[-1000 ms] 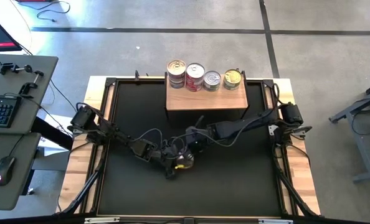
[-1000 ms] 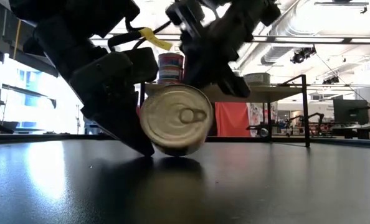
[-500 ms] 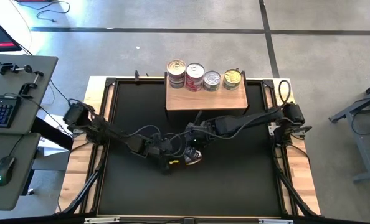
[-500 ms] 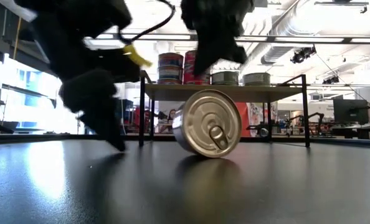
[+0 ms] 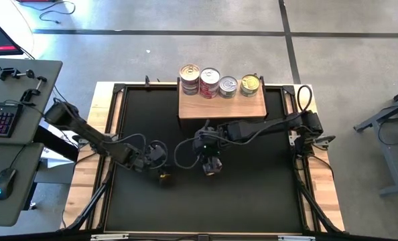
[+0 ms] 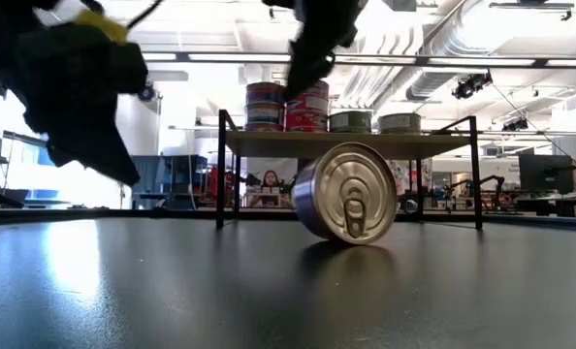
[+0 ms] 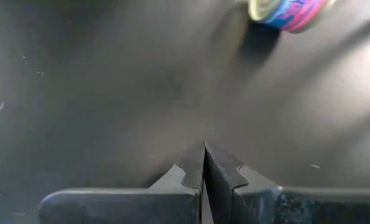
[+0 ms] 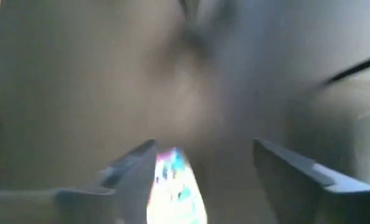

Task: Stack canned seafood by type on shelf
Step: Stack the blue-pink can on top of the blue-pink tuna can on the shelf

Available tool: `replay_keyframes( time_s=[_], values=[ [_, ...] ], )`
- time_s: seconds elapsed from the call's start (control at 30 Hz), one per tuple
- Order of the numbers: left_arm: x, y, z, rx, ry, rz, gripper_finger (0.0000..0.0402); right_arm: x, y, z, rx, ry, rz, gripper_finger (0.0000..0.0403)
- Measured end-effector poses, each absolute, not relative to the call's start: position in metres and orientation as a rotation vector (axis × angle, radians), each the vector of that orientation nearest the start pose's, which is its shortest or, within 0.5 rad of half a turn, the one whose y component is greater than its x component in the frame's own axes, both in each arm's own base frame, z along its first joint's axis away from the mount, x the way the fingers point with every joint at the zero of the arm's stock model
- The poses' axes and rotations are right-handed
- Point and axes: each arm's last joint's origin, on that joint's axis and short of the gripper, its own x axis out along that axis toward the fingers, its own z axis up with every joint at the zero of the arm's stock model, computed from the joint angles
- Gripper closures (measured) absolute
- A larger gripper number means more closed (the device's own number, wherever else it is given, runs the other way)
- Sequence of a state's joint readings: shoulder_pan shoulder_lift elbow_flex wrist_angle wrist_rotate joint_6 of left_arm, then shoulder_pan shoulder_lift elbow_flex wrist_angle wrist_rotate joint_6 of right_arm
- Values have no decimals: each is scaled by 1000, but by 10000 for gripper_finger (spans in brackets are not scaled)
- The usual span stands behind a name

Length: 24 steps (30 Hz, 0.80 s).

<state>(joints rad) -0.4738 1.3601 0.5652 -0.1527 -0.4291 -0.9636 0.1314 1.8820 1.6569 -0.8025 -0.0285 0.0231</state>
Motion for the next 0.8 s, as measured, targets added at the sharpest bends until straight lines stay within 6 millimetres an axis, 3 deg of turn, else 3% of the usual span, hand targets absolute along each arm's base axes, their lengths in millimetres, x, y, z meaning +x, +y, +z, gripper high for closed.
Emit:
replay_keyframes(
  time_s=[0.13,0.27,0.5,0.8],
  values=[
    [213,-102,158,-496,731,339,401,388,62,269,-120,1145,179,85],
    [213,-103,160,-498,716,326,401,380,70,259,-215,1243,248,53],
    [217,-110,182,-439,577,219,401,390,75,221,-277,1339,280,50],
    [207,-107,201,-470,517,194,401,401,76,207,-294,1325,263,87]
  ],
)
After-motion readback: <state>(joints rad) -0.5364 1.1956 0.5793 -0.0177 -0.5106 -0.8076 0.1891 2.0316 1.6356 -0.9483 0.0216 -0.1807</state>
